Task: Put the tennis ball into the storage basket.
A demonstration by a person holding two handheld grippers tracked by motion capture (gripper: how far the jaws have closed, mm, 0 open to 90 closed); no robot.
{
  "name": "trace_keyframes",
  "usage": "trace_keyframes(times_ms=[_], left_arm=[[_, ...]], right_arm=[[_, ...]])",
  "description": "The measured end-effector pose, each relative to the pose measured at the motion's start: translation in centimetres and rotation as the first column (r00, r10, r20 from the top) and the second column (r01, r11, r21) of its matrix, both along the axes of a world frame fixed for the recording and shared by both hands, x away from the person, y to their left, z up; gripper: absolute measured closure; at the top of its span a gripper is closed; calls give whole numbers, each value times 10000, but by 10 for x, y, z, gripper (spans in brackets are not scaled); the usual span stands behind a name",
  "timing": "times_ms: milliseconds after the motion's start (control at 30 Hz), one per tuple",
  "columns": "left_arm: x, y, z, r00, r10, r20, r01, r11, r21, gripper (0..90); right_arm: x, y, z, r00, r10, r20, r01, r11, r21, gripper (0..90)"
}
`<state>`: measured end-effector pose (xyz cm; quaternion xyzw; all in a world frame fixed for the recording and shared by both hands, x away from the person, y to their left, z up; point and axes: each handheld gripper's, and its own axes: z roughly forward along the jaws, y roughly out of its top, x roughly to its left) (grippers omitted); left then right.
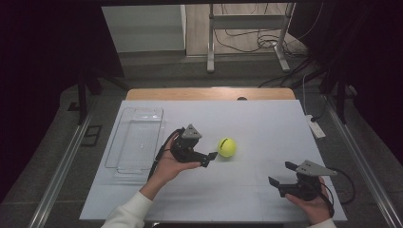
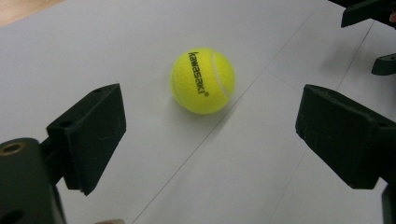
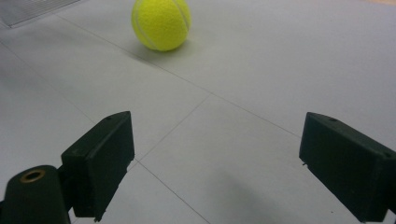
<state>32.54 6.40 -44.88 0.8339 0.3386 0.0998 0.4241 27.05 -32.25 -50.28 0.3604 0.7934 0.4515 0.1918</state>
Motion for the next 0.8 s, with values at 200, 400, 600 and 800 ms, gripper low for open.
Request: trace_keyframes(times_ms=[200,400,600,800], left_arm=[[3,-4,0,10000,-34,7,34,10000,12,96],[4,-8,-1,9999,-107,-4,107,9999,40,95],[7,-14,-1,9998,-188,-13,188,9997,121,95],[11,-18,-4,9997,-223,-66,224,9995,220,93]], right_arm=[[0,0,0,10000,-19,-33,19,10000,10,107],[0,0,0,10000,-10,-6,10,10000,-6,107],[0,0,0,10000,-12,-5,12,10000,-7,107],[0,0,0,10000,-27,-22,27,10000,-14,107]])
